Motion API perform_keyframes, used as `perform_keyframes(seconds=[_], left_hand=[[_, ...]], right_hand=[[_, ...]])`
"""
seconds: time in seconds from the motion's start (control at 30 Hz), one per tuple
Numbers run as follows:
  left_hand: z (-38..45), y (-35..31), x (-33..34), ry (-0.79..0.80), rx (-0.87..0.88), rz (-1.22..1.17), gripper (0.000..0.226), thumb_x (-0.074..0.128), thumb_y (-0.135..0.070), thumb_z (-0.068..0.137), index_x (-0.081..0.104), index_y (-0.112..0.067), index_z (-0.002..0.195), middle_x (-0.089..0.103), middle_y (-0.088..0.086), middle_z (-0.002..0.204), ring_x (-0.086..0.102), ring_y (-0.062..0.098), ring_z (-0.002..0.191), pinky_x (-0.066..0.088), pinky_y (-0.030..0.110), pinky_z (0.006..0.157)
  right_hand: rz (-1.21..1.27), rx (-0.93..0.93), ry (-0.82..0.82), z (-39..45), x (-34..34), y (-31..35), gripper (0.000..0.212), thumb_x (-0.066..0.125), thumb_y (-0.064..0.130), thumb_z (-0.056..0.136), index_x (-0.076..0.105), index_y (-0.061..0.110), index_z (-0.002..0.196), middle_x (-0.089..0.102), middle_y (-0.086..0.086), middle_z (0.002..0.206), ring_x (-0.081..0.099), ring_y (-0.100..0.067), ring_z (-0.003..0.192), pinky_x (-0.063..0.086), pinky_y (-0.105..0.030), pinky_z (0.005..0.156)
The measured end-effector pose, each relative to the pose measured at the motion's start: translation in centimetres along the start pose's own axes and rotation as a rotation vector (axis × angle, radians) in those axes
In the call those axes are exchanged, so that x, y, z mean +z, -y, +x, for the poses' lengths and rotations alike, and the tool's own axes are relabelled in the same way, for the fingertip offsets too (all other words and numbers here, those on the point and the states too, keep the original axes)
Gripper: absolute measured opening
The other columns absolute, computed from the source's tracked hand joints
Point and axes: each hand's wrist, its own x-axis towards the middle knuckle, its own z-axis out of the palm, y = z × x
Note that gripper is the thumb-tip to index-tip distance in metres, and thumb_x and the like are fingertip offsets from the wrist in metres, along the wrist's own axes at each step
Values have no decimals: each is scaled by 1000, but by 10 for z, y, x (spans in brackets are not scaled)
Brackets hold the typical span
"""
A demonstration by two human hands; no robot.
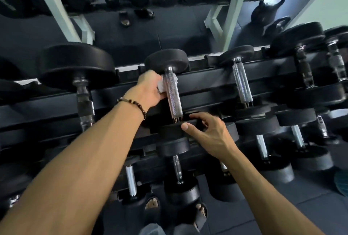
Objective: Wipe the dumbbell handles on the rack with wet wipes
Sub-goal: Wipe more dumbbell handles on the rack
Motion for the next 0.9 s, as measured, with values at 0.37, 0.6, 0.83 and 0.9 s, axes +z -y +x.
perform_keyframes(seconds=[0.37, 0.6, 0.83, 0.9], left_hand=[[-20, 37, -8, -41, 27, 322, 23, 46, 0, 98, 58, -13, 83, 62, 4, 81, 56, 11, 66, 48, 18, 54], [-35, 51, -25, 44, 72, 927, 19, 63, -13, 91, 69, -14, 73, 69, 8, 80, 58, 15, 75, 54, 28, 75], [-42, 39, -9, -52, 35, 585, 20, 58, 13, 87, 63, -6, 80, 57, 10, 76, 56, 12, 57, 49, 20, 54], [-48, 44, -13, -56, 77, 856, 9, 71, -5, 86, 71, -10, 93, 66, 8, 86, 59, 13, 69, 50, 23, 62]], right_hand=[[-16, 22, -18, 1, -1, -1, 64, 67, 73, 71, 69, 28, 117, 69, 7, 113, 62, -9, 106, 49, -25, 91], [20, 22, -20, 2, -1, -6, 73, 63, 81, 66, 70, 26, 114, 71, 7, 110, 64, -11, 106, 51, -32, 94], [22, 21, -17, 3, 0, -7, 75, 61, 82, 64, 70, 26, 115, 70, 8, 110, 63, -9, 106, 52, -35, 95], [35, 26, -26, 3, 1, -8, 74, 62, 80, 64, 70, 26, 114, 71, 7, 109, 64, -10, 104, 53, -36, 93]])
